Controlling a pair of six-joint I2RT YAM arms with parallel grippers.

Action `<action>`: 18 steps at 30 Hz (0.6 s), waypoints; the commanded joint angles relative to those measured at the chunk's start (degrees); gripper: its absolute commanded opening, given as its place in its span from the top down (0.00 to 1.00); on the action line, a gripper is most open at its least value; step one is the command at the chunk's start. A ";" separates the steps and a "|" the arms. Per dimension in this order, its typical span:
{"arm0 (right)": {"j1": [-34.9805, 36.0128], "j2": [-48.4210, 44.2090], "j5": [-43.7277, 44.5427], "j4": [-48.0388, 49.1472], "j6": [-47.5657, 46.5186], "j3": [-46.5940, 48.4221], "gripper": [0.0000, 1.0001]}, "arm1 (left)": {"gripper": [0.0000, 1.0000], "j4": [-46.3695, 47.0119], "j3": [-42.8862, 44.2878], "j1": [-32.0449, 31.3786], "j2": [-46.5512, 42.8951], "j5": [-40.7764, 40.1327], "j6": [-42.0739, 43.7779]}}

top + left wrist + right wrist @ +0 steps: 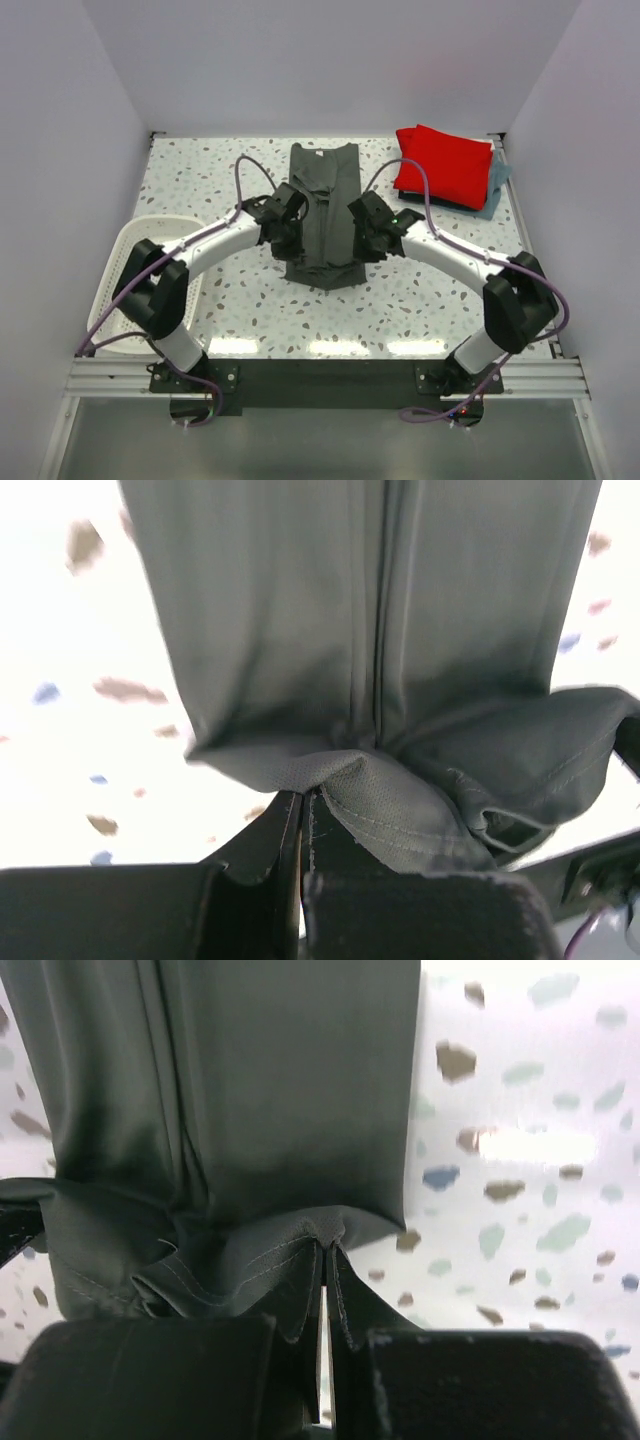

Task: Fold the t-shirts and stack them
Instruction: Fold the tshirt

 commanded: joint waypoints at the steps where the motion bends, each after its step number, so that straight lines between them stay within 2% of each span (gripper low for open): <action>1: -2.04 4.68 0.76 -0.09 -5.47 6.83 1.00 | 1.00 2.81 5.21 4.54 3.38 -0.40 4.27; 11: -8.27 19.97 0.76 -3.25 -9.96 26.41 1.00 | 1.00 -0.08 24.79 10.79 18.67 1.01 11.74; 18: -11.53 27.89 -0.03 -5.98 -12.16 37.51 1.00 | 1.00 -0.61 32.99 15.01 25.18 3.12 12.10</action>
